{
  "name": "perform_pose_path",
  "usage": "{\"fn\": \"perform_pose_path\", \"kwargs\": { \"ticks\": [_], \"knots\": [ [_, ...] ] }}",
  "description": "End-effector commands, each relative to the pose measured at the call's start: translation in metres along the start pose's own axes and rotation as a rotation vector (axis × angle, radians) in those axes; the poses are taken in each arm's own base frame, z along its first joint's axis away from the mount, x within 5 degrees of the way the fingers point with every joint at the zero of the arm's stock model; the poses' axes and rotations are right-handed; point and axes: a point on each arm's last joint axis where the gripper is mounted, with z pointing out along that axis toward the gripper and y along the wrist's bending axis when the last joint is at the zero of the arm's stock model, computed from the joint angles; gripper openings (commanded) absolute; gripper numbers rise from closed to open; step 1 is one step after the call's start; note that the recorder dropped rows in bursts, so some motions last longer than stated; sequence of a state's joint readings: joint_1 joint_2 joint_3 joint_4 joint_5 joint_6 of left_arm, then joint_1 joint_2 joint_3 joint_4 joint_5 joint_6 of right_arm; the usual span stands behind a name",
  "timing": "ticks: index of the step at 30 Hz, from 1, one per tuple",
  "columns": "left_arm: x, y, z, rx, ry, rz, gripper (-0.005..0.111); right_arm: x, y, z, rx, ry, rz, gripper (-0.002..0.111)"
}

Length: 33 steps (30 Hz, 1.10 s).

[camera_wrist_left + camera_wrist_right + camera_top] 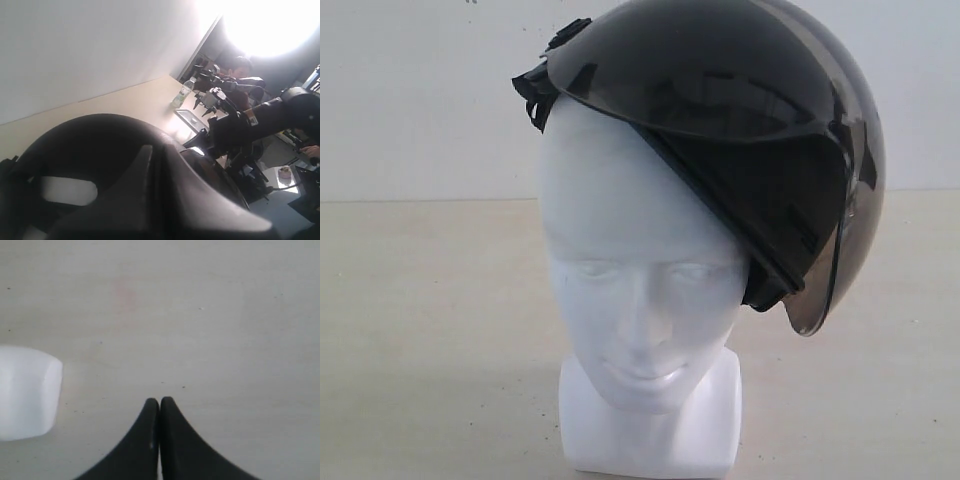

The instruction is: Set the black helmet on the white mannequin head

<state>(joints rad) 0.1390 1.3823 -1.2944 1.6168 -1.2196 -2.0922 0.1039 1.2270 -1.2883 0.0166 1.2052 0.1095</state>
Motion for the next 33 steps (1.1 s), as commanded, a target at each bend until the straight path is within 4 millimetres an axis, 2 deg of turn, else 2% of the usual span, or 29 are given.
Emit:
{"fn": "perform_pose_path", "kwargs": {
  "ticks": [1,5,8,10,13,18,26,33],
  "knots": [
    [-0.001,-0.002,0.002,0.013,0.0,-0.006,0.004,-0.014,-0.007,0.019,-0.232,0.061,0.104,0.0],
    [-0.001,-0.003,0.003,0.015,0.001,-0.006,0.004,-0.025,-0.021,0.039,-0.38,0.076,0.198,0.0],
    [-0.001,-0.003,0.003,0.018,-0.005,-0.008,0.004,-0.025,-0.026,0.064,-0.421,0.142,0.222,0.0],
    [-0.002,-0.003,0.003,0.021,-0.009,-0.01,0.004,-0.019,-0.022,0.087,-0.502,0.201,0.241,0.0],
    [-0.004,-0.004,0.005,0.029,-0.017,-0.007,0.004,-0.011,-0.016,0.119,-0.637,0.197,0.289,0.0],
    [-0.007,-0.014,0.035,0.085,0.009,0.017,0.004,0.012,-0.013,0.16,-0.725,0.215,0.361,0.0],
    [-0.013,-0.011,0.067,0.14,0.031,0.029,0.004,0.023,-0.004,0.181,-0.885,0.215,0.409,0.0],
    [-0.007,-0.004,0.072,0.126,0.075,0.036,0.004,0.017,0.016,0.183,-1.022,0.185,0.431,0.0]
  ]
}}
